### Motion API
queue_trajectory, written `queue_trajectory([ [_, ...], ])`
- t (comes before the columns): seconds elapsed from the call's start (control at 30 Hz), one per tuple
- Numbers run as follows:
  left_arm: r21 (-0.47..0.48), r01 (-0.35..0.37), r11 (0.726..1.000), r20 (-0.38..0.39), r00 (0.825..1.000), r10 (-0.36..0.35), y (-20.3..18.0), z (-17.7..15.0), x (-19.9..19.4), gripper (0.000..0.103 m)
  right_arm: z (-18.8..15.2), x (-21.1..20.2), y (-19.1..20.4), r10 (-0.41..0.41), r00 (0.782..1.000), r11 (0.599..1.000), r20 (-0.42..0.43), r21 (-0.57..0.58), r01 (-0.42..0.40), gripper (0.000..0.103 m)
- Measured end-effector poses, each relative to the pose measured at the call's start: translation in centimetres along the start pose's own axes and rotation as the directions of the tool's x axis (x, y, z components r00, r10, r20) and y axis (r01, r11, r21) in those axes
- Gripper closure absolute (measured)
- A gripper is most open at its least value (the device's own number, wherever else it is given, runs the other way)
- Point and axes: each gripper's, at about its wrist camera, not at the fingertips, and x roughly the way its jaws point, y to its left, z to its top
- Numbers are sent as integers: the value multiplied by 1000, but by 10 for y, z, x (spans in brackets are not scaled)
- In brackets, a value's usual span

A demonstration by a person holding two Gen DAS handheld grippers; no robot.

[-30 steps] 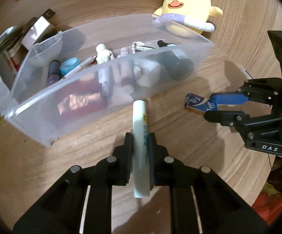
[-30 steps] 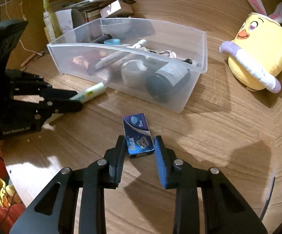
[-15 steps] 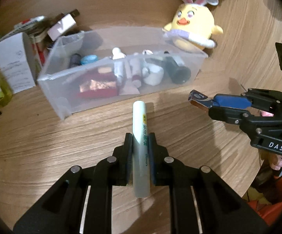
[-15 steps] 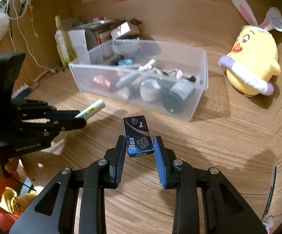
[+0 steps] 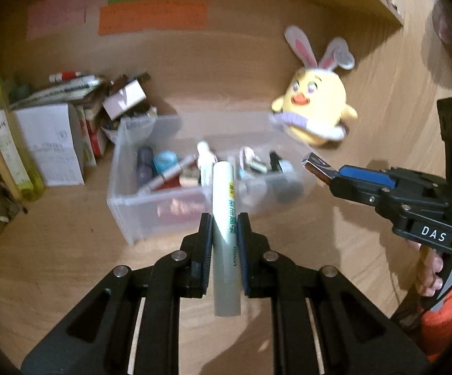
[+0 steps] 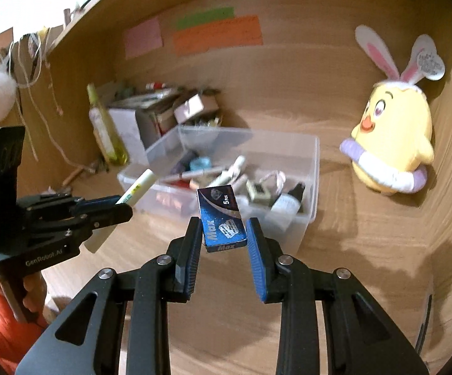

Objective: Organize objects
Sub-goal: 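Drop mint-green marker into bin with left tool while right tool drops Max box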

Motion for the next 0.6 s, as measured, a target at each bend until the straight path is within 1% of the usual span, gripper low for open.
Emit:
queue_trajectory([
  [0.13, -15, -12, 1000, 29, 999, 13, 6, 18, 2, 88, 17, 2, -5, -15, 999, 1000, 30, 18, 15, 77],
  [0.33, -41, -14, 999, 11, 1000, 15, 17, 44, 22, 88, 43, 18, -14, -51, 998, 998, 40, 29, 50, 77],
  [0.47, -49, -13, 999, -23, 1000, 12, 21, 58, 41, 88, 55, 39, -18, -68, 998, 997, 7, 25, 68, 77],
  [0.6, -39, -44, 998, -69, 997, 41, 22, 66, 67, 88, 56, 72, -20, -66, 996, 997, -64, 23, 67, 77],
])
